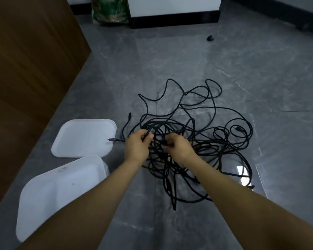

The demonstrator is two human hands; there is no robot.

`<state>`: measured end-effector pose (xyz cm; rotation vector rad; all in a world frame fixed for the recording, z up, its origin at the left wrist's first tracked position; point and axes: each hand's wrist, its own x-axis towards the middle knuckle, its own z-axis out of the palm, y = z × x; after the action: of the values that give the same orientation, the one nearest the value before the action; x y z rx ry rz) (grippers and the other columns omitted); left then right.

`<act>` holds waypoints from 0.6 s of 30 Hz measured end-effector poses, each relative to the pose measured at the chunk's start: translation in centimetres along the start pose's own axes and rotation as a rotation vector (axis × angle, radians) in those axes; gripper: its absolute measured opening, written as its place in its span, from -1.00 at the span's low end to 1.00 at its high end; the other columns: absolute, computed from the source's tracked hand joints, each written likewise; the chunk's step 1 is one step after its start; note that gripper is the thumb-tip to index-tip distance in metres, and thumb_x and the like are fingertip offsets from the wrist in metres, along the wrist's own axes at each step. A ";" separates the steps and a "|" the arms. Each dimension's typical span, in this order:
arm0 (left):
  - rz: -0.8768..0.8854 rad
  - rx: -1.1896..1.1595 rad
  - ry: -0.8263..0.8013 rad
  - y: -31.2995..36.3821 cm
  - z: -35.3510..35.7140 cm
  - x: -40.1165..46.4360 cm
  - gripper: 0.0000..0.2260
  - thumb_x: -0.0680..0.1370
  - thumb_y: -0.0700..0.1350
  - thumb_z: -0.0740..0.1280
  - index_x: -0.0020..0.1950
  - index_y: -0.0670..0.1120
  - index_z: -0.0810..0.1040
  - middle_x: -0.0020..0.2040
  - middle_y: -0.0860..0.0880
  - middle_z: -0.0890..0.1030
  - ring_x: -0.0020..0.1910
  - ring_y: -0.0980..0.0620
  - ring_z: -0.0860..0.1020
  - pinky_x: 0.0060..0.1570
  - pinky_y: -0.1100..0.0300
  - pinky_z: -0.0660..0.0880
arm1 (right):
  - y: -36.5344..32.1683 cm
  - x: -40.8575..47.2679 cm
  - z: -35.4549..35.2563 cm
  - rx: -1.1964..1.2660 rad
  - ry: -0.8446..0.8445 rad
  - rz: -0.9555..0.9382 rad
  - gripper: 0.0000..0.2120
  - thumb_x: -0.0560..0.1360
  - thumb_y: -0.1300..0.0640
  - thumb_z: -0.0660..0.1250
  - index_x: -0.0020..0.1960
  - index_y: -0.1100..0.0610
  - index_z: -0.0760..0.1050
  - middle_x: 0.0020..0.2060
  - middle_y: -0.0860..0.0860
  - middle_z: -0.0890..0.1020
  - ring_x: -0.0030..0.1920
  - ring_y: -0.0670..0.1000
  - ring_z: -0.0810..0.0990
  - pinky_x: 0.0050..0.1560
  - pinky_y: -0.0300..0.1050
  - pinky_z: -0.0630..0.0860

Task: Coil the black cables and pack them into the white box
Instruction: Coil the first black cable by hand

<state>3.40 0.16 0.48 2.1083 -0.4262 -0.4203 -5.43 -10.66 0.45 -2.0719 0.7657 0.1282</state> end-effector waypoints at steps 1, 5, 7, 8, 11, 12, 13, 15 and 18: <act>-0.026 -0.053 0.003 -0.3 -0.2 0.2 -0.93 0.57 -0.15 0.30 -0.08 -0.09 0.55 -0.23 0.02 0.58 -0.17 0.01 0.56 -0.08 0.21 0.53 | 0.0 -0.1 0.0 0.016 0.018 0.002 -0.70 0.52 0.17 0.33 0.23 0.19 0.45 0.10 0.07 0.56 0.17 0.08 0.52 0.10 -0.18 0.42; -0.104 -0.167 0.076 -0.1 -1.6 0.7 -0.94 0.58 -0.13 0.29 -0.06 -0.08 0.53 -0.19 -0.05 0.59 -0.08 -0.09 0.58 0.08 -0.12 0.54 | 0.7 -1.1 -1.9 0.023 0.071 0.004 -0.85 0.53 0.18 0.32 0.09 0.17 0.48 -0.07 0.03 0.57 -0.05 0.02 0.54 -0.06 -0.17 0.44; -0.091 -0.170 0.107 0.2 -2.2 0.8 -0.91 0.59 -0.13 0.27 -0.09 -0.08 0.53 -0.20 -0.06 0.58 -0.12 -0.07 0.56 0.08 -0.13 0.54 | 1.6 -1.5 -3.5 -0.037 0.101 0.024 -0.92 0.53 0.19 0.30 0.02 0.14 0.46 -0.14 0.03 0.55 -0.10 0.03 0.54 -0.08 -0.12 0.49; -0.087 -0.180 0.112 0.3 -2.3 0.7 -0.90 0.59 -0.13 0.26 -0.10 -0.08 0.53 -0.20 -0.06 0.58 -0.14 -0.06 0.55 0.08 -0.13 0.54 | 2.0 -1.8 -4.3 -0.073 0.113 0.037 -0.96 0.53 0.19 0.30 -0.03 0.12 0.44 -0.16 0.03 0.55 -0.11 0.05 0.55 -0.07 -0.09 0.51; -0.121 -0.210 0.068 0.9 -2.0 0.4 -0.89 0.61 -0.14 0.23 -0.10 -0.06 0.49 -0.21 -0.07 0.55 -0.18 -0.04 0.51 0.05 -0.08 0.55 | 2.9 -2.9 -5.6 -0.192 0.120 0.074 -0.97 0.53 0.21 0.28 -0.09 0.14 0.44 -0.20 0.05 0.56 -0.12 0.11 0.57 -0.09 -0.03 0.52; -0.147 -0.211 0.012 1.1 -1.8 0.2 -0.91 0.61 -0.14 0.23 -0.09 -0.05 0.47 -0.18 -0.08 0.54 -0.19 -0.02 0.50 0.00 -0.04 0.55 | 3.1 -3.2 -5.7 -0.214 0.116 0.072 -0.96 0.53 0.22 0.27 -0.10 0.14 0.45 -0.21 0.05 0.56 -0.12 0.11 0.57 -0.08 -0.03 0.52; -0.176 -0.213 -0.071 1.4 -1.5 -0.1 -0.94 0.60 -0.14 0.25 -0.07 -0.05 0.45 -0.14 -0.09 0.53 -0.19 0.01 0.49 -0.09 0.01 0.54 | 3.1 -3.5 -5.8 -0.228 0.109 0.066 -0.95 0.52 0.24 0.26 -0.11 0.13 0.44 -0.22 0.03 0.55 -0.12 0.10 0.57 -0.09 -0.04 0.51; -0.223 -0.169 -0.263 1.7 -0.6 -0.7 -0.93 0.56 -0.10 0.32 -0.07 -0.05 0.45 -0.09 -0.05 0.52 -0.14 0.06 0.49 -0.17 0.15 0.49 | 3.3 -4.1 -6.0 -0.234 0.109 0.042 -0.94 0.52 0.25 0.27 -0.11 0.12 0.45 -0.26 -0.01 0.55 -0.18 0.02 0.56 -0.16 -0.11 0.49; -0.234 -0.079 -0.363 2.1 1.5 -1.7 -0.89 0.53 -0.04 0.37 -0.02 -0.04 0.51 -0.06 0.02 0.56 -0.01 0.06 0.51 0.00 0.20 0.43 | 3.1 -4.7 -6.2 -0.242 0.118 0.021 -0.92 0.53 0.27 0.26 -0.10 0.12 0.46 -0.32 -0.09 0.53 -0.29 -0.12 0.50 -0.28 -0.21 0.42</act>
<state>0.88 -1.27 1.71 2.0128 -0.3625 -0.9495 -12.10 -14.56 3.59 -2.3173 0.8803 0.1159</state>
